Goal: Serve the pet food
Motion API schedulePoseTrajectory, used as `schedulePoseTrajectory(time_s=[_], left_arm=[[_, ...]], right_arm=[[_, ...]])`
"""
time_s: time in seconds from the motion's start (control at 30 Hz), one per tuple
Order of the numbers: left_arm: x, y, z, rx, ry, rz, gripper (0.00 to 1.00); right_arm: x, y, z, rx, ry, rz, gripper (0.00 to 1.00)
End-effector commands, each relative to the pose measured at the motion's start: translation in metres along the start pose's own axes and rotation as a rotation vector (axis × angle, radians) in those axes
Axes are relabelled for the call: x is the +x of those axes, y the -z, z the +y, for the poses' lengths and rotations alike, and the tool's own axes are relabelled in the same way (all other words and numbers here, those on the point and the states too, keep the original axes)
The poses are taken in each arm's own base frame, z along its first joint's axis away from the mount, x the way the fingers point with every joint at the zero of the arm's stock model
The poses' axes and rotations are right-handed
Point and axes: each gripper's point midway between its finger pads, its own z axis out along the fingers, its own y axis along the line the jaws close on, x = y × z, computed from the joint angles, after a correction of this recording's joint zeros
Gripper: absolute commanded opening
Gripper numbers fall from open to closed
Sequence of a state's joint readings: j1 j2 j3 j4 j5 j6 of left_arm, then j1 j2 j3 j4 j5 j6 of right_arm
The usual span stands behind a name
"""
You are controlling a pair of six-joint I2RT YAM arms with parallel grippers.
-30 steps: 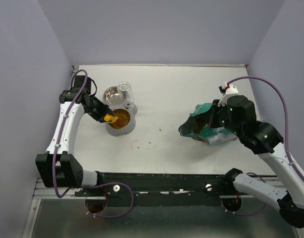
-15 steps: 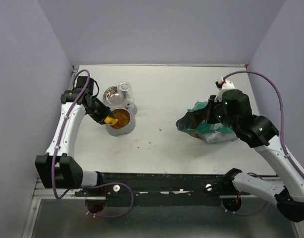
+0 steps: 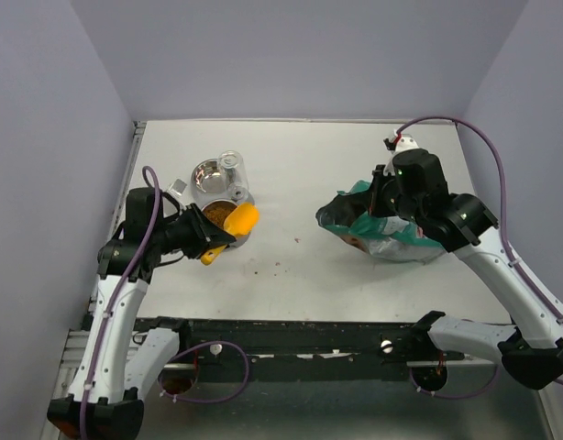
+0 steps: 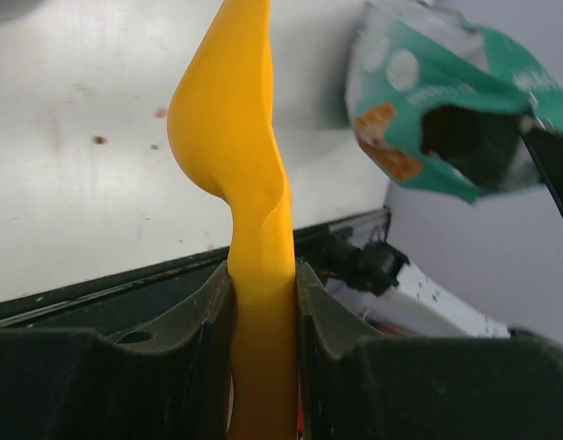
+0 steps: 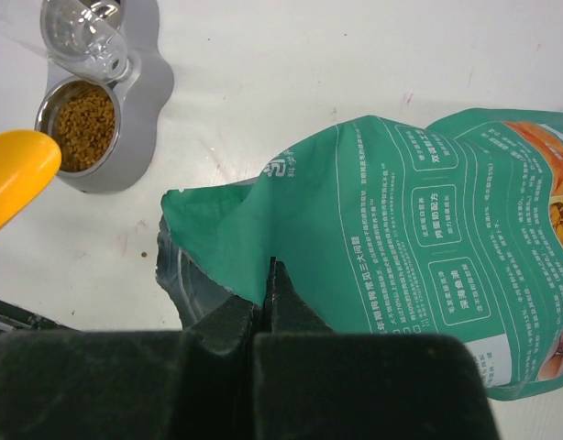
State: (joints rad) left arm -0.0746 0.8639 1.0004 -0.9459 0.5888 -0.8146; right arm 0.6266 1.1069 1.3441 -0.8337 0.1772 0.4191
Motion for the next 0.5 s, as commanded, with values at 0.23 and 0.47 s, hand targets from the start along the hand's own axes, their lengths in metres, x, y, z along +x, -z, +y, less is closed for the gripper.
schedulePoseTrajectory(time_s=[0.23, 0.47], left_arm=[[0.076, 0.047, -0.122, 0.670, -0.334, 0.292, 0.00], [0.098, 0.025, -0.155, 0.660, -0.316, 0.486, 0.00]], right_arm=[[-0.018, 0.011, 0.017, -0.091, 0.020, -0.058, 0.00], [-0.014, 0.017, 0.033, -0.206, 0.048, -0.077, 0.00]])
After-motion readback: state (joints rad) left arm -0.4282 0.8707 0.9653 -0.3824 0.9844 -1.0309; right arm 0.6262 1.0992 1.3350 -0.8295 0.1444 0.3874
